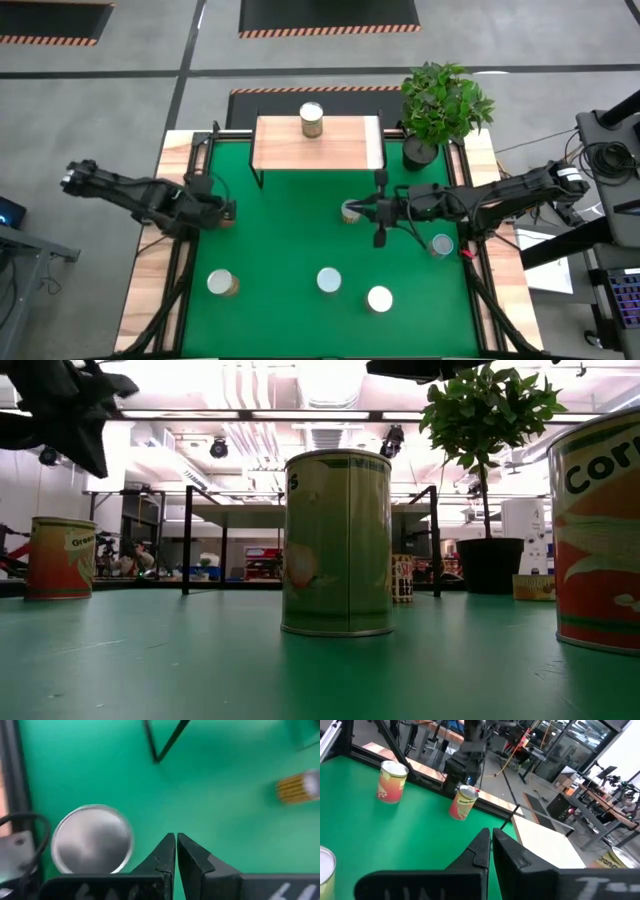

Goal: Pick and place cans onto a shelf
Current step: Put the canned green beans on the shelf

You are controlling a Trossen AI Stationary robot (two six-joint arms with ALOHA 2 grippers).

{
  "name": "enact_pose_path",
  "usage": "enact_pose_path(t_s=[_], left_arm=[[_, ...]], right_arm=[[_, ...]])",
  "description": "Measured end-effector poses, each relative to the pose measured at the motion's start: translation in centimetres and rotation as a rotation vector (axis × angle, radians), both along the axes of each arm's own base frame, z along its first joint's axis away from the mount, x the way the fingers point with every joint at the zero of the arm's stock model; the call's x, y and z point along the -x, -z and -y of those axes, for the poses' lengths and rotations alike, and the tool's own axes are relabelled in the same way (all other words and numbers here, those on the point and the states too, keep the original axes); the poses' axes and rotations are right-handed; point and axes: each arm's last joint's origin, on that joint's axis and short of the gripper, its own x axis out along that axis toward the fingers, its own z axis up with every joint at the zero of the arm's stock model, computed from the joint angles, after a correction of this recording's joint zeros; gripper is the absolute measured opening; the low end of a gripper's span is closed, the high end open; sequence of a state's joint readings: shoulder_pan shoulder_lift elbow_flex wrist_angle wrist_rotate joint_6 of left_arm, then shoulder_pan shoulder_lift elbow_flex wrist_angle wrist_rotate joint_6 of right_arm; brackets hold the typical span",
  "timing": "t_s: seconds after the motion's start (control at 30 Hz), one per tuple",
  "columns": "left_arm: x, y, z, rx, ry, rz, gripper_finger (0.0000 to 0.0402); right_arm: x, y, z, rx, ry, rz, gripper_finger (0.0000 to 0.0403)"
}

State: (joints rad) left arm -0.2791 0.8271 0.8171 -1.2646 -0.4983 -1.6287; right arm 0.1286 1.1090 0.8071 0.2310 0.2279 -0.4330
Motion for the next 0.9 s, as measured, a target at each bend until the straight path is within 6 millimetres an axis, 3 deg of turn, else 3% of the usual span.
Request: enact_pose_path(t_s=[0.27,0.4,0.53,0.8,0.9], left_arm=[[-0.6,0.4,-1.6,0.077,-0.012,-0.133,0.0003],[-0.2,0.5,-2.4,0.135,-0.010,-0.188,0.0036],[-0.1,0.6,-3.0,0.117,-0.018,-0.223,0.0100],[-0.8,1.3,-3.2,0.082,-0.042,-0.320,0.0275],[-0.9,1.7,-3.2,0.088,-0.053,-0.347,0.0317]], right_arm=[[0.4,0.6,0.5,-0.019,0.018,-0.014,0.0009],[0.4,0.8,0.7,-0.036,0.032,-0.028,0.0009],[0.4,0.8,0.8,-0.032,0.036,-0.029,0.0009],[0.5,0.9,0.8,-0.044,0.021,-0.047,0.0009],[0.5,1.0,0.8,-0.045,0.013,-0.056,0.0009]])
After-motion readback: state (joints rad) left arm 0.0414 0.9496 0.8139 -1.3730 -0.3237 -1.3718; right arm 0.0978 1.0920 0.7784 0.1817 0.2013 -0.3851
